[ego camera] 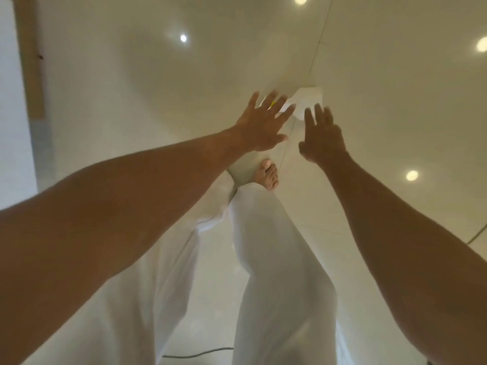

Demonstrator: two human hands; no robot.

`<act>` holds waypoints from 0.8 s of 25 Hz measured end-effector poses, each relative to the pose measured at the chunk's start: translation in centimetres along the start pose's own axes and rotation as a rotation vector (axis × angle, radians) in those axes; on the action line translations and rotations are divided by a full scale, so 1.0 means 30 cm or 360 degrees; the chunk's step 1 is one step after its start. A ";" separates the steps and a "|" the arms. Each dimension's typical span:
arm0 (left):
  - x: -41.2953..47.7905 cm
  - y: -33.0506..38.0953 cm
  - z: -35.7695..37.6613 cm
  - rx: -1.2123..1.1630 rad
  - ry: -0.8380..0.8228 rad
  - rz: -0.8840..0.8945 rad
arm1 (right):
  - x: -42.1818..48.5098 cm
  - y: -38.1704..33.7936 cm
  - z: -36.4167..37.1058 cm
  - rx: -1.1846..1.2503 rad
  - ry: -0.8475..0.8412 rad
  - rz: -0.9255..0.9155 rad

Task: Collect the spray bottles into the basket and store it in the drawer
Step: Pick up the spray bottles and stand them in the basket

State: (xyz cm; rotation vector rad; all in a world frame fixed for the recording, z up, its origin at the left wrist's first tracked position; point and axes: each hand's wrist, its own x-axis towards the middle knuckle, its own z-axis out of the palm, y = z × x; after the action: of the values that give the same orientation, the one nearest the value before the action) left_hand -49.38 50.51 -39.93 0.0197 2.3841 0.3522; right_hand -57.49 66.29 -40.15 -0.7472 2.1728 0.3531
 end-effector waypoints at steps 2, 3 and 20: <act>0.108 -0.003 0.079 -0.0001 -0.0010 -0.0001 | 0.136 0.048 0.060 -0.0043 0.0020 0.0017; 0.147 -0.010 0.116 0.0012 -0.0012 0.0000 | 0.191 0.065 0.080 -0.0045 0.0056 0.0013; 0.133 -0.026 0.140 -0.1670 -0.0158 -0.0831 | 0.336 -0.049 0.124 0.0513 0.0171 -0.0022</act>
State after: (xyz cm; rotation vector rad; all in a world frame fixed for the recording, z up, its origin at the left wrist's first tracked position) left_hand -49.49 51.24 -45.74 -1.0012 1.7537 1.2330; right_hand -59.50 62.89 -50.25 -0.6097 2.2504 -0.0471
